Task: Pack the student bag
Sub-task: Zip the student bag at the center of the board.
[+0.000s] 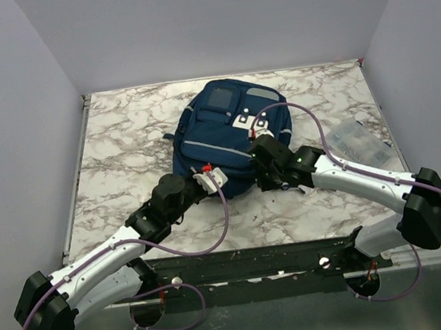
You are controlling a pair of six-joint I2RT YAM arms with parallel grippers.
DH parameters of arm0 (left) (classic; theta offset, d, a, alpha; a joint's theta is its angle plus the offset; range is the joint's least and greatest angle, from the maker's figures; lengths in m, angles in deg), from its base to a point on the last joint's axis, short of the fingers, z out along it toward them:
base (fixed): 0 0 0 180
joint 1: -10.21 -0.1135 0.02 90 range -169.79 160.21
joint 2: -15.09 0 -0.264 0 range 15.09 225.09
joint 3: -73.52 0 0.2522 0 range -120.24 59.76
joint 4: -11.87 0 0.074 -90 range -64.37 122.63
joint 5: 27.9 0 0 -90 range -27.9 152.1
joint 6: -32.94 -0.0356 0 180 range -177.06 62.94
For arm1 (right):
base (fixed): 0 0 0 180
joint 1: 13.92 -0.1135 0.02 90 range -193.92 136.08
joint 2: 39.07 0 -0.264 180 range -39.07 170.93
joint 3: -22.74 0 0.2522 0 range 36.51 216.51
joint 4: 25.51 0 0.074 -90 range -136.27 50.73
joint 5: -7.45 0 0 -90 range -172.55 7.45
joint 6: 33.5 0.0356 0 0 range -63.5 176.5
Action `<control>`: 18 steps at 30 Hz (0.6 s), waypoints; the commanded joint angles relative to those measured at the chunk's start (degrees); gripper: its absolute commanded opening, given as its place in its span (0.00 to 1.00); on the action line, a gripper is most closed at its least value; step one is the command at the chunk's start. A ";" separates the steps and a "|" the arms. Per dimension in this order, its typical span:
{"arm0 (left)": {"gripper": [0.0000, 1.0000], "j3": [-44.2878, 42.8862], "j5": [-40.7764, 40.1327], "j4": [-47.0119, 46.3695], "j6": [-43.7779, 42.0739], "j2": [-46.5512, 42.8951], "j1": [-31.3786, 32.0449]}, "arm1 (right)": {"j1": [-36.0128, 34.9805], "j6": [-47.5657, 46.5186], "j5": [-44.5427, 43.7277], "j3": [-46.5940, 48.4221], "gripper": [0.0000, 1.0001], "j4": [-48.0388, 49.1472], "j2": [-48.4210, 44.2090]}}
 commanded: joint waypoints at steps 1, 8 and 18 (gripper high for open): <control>0.00 -1.66 -10.46 -6.24 1.58 -4.36 -2.81 | 6.88 -0.55 -7.00 -2.68 0.00 -5.14 -2.13; 0.00 -4.05 -10.69 -6.33 4.19 -7.53 -5.08 | 15.49 -3.98 -7.07 -7.03 0.00 10.54 -1.33; 0.00 -7.31 -6.06 -2.11 7.56 -9.18 -5.69 | 20.44 -9.99 0.34 -7.00 0.04 22.43 2.02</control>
